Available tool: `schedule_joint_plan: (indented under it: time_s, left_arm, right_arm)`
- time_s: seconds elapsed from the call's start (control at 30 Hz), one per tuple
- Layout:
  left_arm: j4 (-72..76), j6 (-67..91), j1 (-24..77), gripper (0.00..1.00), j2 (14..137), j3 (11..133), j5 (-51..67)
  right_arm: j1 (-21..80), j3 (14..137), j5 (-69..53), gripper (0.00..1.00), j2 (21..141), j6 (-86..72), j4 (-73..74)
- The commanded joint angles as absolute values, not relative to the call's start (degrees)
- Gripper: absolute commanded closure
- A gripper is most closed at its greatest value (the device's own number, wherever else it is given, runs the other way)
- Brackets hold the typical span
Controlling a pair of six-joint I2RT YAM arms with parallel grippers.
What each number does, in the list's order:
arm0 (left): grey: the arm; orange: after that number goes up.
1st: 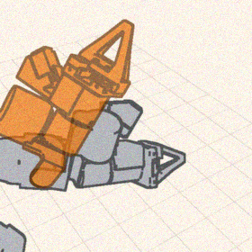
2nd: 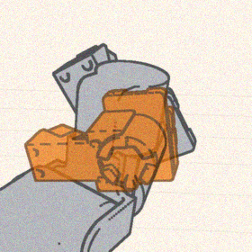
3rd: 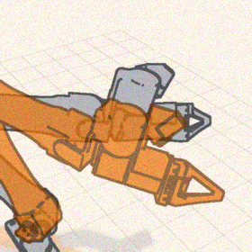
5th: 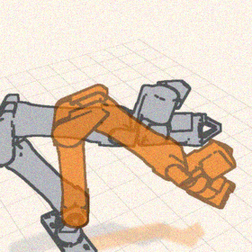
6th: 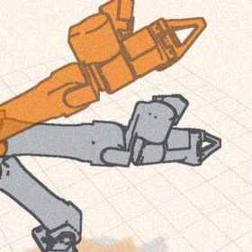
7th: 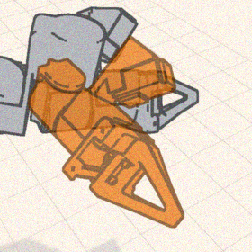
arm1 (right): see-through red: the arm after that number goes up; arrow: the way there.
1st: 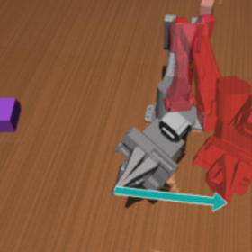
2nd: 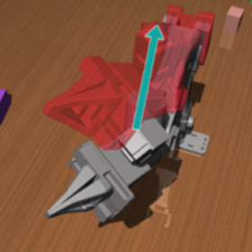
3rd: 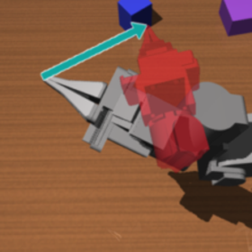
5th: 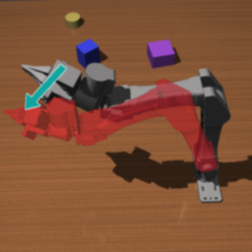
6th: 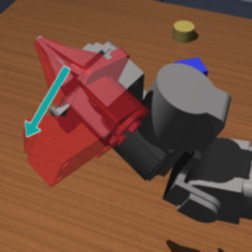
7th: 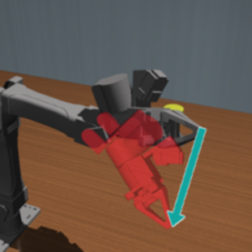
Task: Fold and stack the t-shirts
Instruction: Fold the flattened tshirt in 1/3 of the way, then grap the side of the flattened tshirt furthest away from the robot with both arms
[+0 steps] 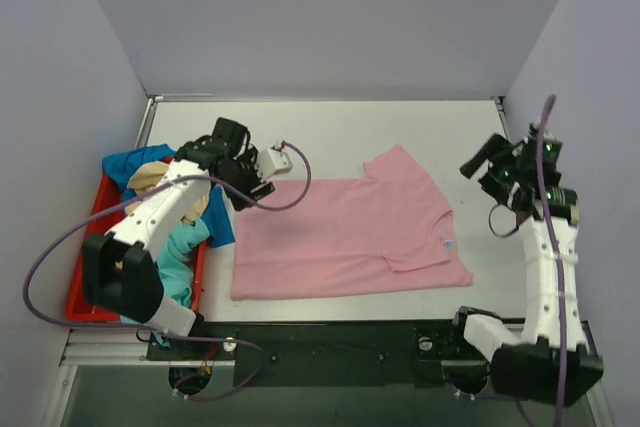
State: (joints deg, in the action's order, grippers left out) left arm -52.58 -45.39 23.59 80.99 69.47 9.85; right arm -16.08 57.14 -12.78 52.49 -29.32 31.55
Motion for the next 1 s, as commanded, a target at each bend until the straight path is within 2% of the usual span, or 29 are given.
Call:
schedule_joint_plan:
  time_s: [0.0, 0.23, 0.43, 0.53, 0.7, 0.77, 0.83, 0.87, 0.9, 0.93, 0.97]
  left_arm:
    - [-47.6, -38.8, 16.6, 0.30, 93.1, 80.8, 12.7]
    - [-45.0, -33.6, 12.6, 0.28, 106.1, 91.6, 11.8]
    - [-44.6, -31.4, 10.2, 0.28, 114.7, 97.0, 9.7]
    - [-44.9, -32.1, 10.0, 0.27, 118.1, 98.8, 9.9]
    - [-45.4, -34.9, 9.8, 0.27, 121.2, 99.2, 10.7]
    - [-45.6, -36.0, 9.8, 0.27, 122.0, 99.7, 11.2]
    - [-45.6, -37.4, 9.6, 0.26, 122.7, 99.9, 11.7]
    - [-45.8, -38.3, 9.6, 0.26, 123.1, 100.2, 11.8]
    - [-46.2, -38.7, 9.5, 0.26, 124.0, 100.9, 11.7]
    - [-46.2, -38.8, 9.5, 0.26, 124.4, 101.2, 11.6]
    - [-46.8, -39.1, 9.4, 0.26, 125.3, 102.0, 11.9]
  right_arm:
    - [-5.5, 70.7, -9.6, 0.20, 76.3, -15.8, 28.5]
    - [-0.4, 101.4, -10.0, 0.33, 110.8, -4.8, 34.4]
    - [2.5, 122.0, -6.2, 0.32, 132.3, -1.1, 40.6]
    - [4.0, 127.6, -6.0, 0.32, 139.2, -0.4, 43.8]
    - [5.8, 126.4, -8.5, 0.32, 142.0, 1.1, 44.4]
    - [6.1, 126.0, -9.4, 0.35, 142.6, 1.1, 45.0]
    - [6.1, 125.2, -10.8, 0.49, 142.6, 0.9, 45.1]
    - [6.1, 124.7, -10.8, 0.64, 142.6, 0.6, 45.1]
    - [6.1, 124.4, -10.8, 0.70, 142.5, 0.6, 45.0]
    - [6.1, 124.0, -11.0, 0.86, 142.4, 0.5, 45.0]
    - [6.1, 123.9, -11.2, 0.93, 142.2, 0.5, 44.9]
